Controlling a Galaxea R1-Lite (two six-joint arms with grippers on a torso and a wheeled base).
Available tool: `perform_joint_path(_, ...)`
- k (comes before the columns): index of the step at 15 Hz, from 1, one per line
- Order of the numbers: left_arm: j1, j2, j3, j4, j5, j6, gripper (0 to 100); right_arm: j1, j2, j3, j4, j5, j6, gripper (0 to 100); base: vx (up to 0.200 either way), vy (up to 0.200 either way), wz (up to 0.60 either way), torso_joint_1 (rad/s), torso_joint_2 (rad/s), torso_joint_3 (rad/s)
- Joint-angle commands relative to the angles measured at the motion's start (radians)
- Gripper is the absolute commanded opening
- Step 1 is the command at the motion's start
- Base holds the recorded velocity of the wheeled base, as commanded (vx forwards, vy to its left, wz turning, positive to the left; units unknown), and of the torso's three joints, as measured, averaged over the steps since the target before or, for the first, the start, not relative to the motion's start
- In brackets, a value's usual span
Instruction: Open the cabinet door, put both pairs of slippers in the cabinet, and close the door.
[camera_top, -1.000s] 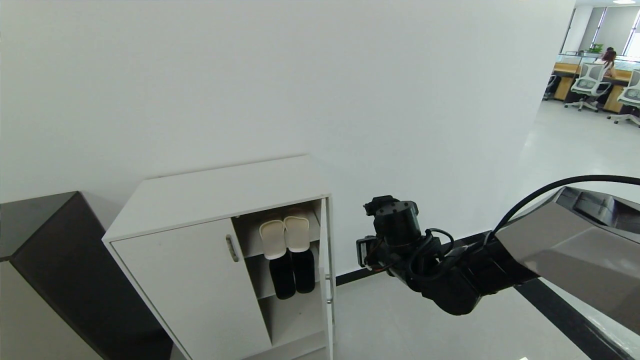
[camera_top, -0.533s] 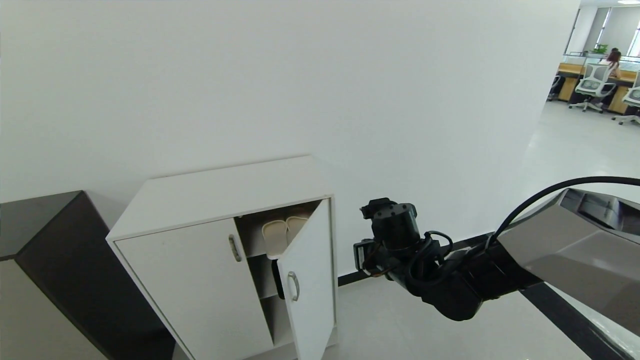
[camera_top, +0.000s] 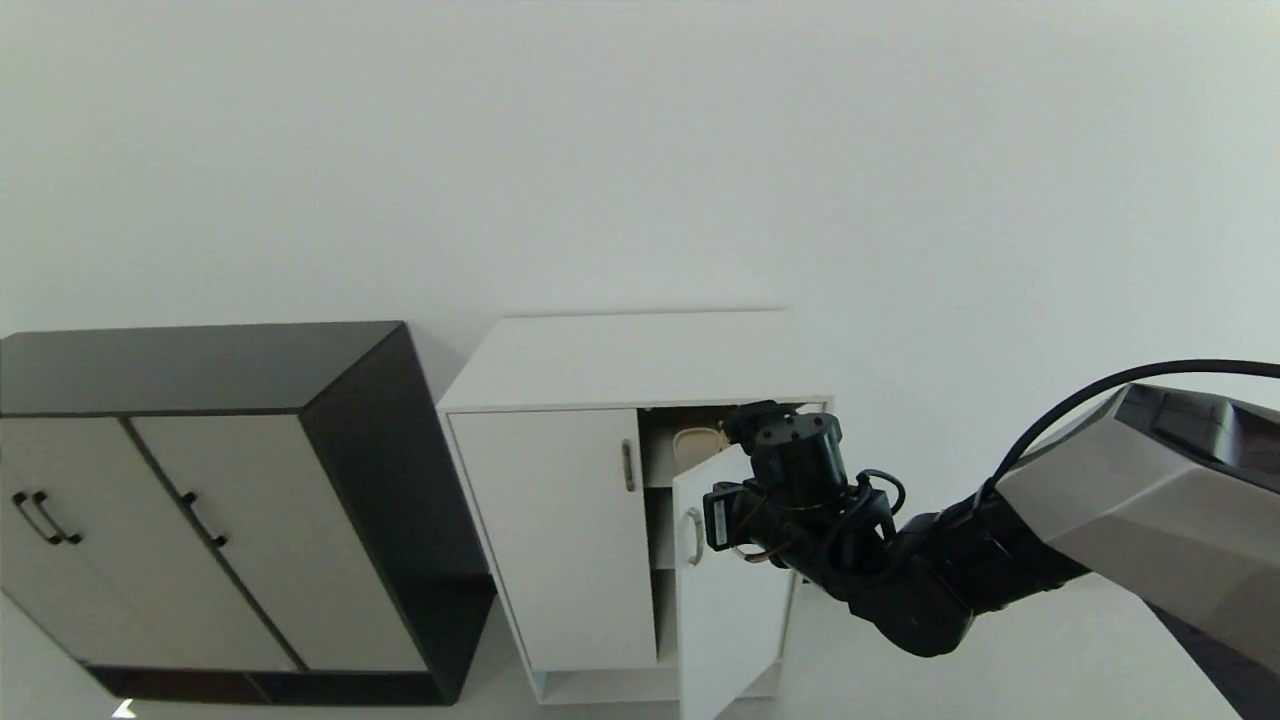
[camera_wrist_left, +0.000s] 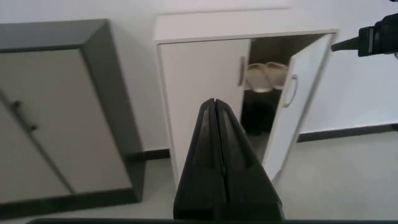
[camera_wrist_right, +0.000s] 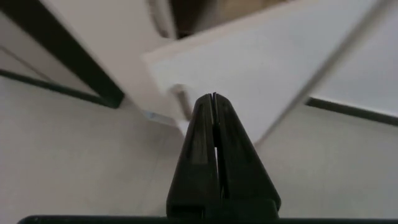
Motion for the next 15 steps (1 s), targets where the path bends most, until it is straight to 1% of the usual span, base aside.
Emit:
perform_joint_path(1,0.0,0.001,-0.001,0.001,0.0,0.0,0,-0.003,0.0,0.021,-0.007,0.017,-0.003,0,0.0,0.0,0.0,0.0,0.0,0.0)
perform_joint_path(3,0.0,0.001,0.0,-0.001,0.0,0.0,0,-0.016,0.009,0.028,-0.007,0.028,-0.016,0,0.0,0.0,0.0,0.0,0.0,0.0)
perform_joint_path(4,0.0,0.001,0.0,-0.001,0.0,0.0,0,-0.03,0.009,0.044,-0.022,0.056,-0.022,0,0.0,0.0,0.0,0.0,0.0,0.0)
perform_joint_path(5,0.0,0.001,0.0,-0.001,0.0,0.0,0,-0.046,0.004,0.072,-0.052,0.088,-0.032,0,0.0,0.0,0.0,0.0,0.0,0.0)
perform_joint_path(7,0.0,0.001,0.0,-0.001,0.0,0.0,0,-0.07,0.0,0.141,-0.133,0.111,-0.073,0,0.0,0.0,0.0,0.0,0.0,0.0)
perform_joint_path(8,0.0,0.001,0.0,-0.001,0.0,0.0,0,-0.073,-0.014,0.19,-0.174,0.126,-0.092,0,0.0,0.0,0.0,0.0,0.0,0.0)
perform_joint_path(10,0.0,0.001,-0.001,-0.001,0.0,0.002,0,-0.073,-0.02,0.245,-0.211,0.166,-0.102,0,0.0,0.0,0.0,0.0,0.0,0.0)
perform_joint_path(12,0.0,0.001,0.0,0.001,0.0,0.002,0,-0.073,-0.02,0.339,-0.286,0.22,-0.11,0,0.2,0.0,0.0,0.002,0.0,0.005)
perform_joint_path(15,0.0,0.001,-0.001,0.001,0.0,0.002,0,-0.073,-0.019,0.394,-0.334,0.231,-0.115,0,0.2,0.0,0.0,-0.007,0.0,0.004)
